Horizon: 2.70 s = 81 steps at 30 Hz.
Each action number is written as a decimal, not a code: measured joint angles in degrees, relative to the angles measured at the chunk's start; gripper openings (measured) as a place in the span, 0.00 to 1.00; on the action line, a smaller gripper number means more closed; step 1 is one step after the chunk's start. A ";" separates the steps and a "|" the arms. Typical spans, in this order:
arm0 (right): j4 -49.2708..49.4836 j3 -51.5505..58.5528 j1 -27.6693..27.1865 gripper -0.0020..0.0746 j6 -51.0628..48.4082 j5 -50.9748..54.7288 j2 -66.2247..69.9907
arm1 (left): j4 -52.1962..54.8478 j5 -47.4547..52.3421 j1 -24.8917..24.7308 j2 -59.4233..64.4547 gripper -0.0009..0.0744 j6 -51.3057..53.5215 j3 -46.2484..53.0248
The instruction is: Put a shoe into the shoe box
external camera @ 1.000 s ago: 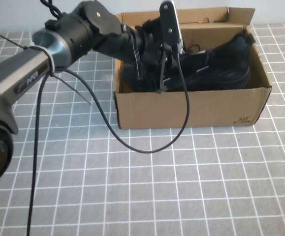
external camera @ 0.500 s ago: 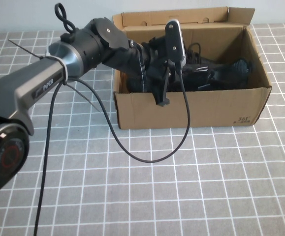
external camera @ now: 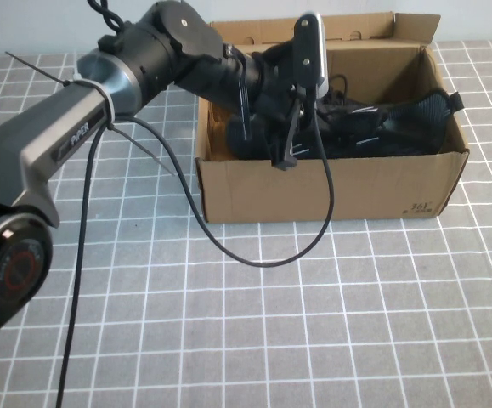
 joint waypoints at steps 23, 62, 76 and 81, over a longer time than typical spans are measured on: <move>-0.22 0.00 0.00 0.01 0.00 -0.82 0.00 | 0.53 -1.75 0.00 4.73 0.08 -3.05 -0.99; 1.05 1.25 0.00 0.01 7.09 -0.52 -19.10 | 24.49 2.42 1.87 -41.51 0.01 -57.71 14.68; 4.08 14.86 0.00 0.01 7.42 -4.90 -42.92 | 22.59 -39.62 1.87 -86.98 0.01 -60.62 71.63; 4.52 21.72 0.00 0.01 7.54 -14.53 -49.47 | 18.83 -49.19 1.87 -100.85 0.01 -61.00 87.71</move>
